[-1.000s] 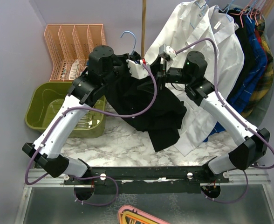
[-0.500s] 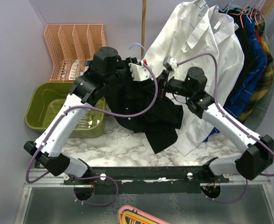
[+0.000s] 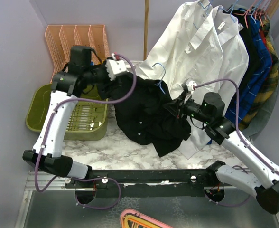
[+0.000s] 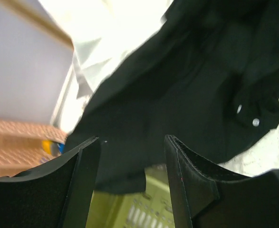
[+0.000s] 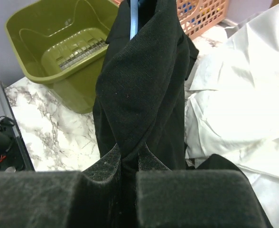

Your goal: Place the shirt on the hanger

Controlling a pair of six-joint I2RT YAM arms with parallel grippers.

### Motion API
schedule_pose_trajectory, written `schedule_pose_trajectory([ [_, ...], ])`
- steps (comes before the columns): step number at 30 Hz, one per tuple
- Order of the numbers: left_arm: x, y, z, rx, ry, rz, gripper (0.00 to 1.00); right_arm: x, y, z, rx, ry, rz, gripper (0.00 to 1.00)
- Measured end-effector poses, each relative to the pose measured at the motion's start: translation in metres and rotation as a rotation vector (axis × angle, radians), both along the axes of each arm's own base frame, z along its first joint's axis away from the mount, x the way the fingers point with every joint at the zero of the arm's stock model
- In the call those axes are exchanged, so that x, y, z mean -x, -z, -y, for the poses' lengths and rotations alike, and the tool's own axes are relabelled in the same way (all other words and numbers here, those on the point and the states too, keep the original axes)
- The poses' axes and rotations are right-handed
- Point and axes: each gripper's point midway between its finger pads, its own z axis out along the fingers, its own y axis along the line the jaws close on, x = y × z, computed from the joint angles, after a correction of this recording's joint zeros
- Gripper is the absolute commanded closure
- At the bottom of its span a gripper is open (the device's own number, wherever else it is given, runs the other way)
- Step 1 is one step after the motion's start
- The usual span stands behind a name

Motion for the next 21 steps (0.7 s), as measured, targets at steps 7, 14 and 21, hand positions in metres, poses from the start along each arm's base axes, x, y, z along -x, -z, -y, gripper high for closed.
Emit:
schedule_pose_trajectory([
  [7,-0.008,0.003,-0.030,0.093,0.064,-0.195,0.39,0.024,-0.010,0.023,0.023,0.032,0.026,0.99],
  [14,-0.003,-0.012,-0.013,0.157,0.184,-0.244,0.39,0.042,0.005,0.041,0.081,0.056,-0.013,0.99],
  [21,-0.043,0.048,-0.013,0.156,0.045,-0.509,0.15,0.020,-0.040,0.065,0.139,0.241,-0.044,0.99],
])
